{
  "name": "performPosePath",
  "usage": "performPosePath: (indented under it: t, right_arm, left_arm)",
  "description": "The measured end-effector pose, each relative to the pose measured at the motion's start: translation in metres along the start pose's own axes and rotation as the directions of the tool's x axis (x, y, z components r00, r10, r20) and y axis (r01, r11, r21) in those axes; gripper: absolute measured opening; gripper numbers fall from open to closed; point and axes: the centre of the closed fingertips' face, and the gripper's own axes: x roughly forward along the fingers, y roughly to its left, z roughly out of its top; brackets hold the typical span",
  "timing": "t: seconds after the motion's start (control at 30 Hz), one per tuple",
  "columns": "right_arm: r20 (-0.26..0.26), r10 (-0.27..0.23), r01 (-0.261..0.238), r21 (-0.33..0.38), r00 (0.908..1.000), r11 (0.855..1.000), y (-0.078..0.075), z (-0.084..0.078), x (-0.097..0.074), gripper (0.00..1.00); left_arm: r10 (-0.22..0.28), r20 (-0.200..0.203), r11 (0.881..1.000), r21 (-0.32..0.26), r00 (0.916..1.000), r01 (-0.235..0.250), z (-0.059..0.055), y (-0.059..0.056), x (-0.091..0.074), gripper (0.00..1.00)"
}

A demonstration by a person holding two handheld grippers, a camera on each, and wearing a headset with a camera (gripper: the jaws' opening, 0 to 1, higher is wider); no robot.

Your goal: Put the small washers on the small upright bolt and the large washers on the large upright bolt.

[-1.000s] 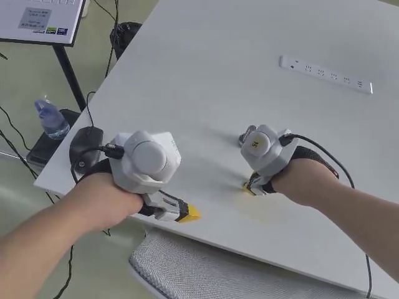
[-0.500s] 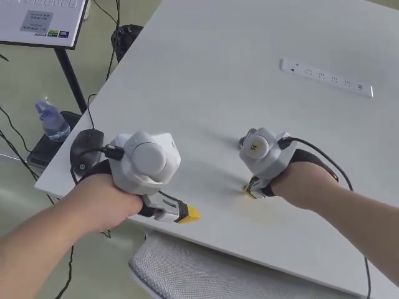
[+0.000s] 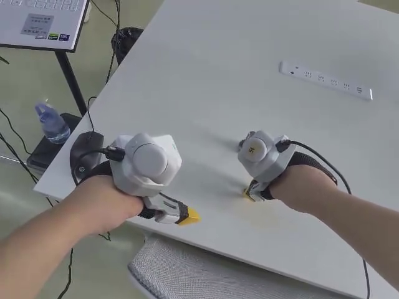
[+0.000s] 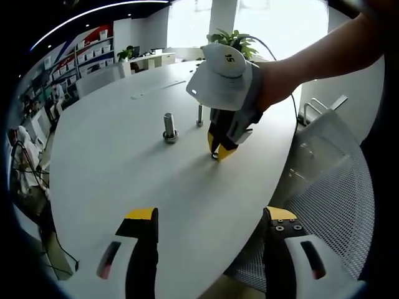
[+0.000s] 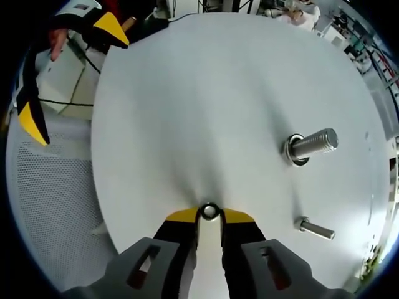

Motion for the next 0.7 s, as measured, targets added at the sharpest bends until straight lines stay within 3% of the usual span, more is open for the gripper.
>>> performPosePath:
  t: [0.5, 0.7]
  right_arm:
    - [0.013, -0.009, 0.009, 0.032, 0.9999, 0.999, 0.001, 0.0, -0.001, 0.12]
    - [0.017, 0.0, 0.0, 0.014, 0.9999, 1.0, 0.001, 0.0, -0.001, 0.11]
  left_arm:
    - [-0.002, 0.002, 1.0, 0.0, 1.0, 0.002, 0.001, -0.005, 0.001, 0.67]
    - [0.0, 0.013, 1.0, 0.013, 0.9999, 0.0, 0.009, -0.005, -0.001, 0.67]
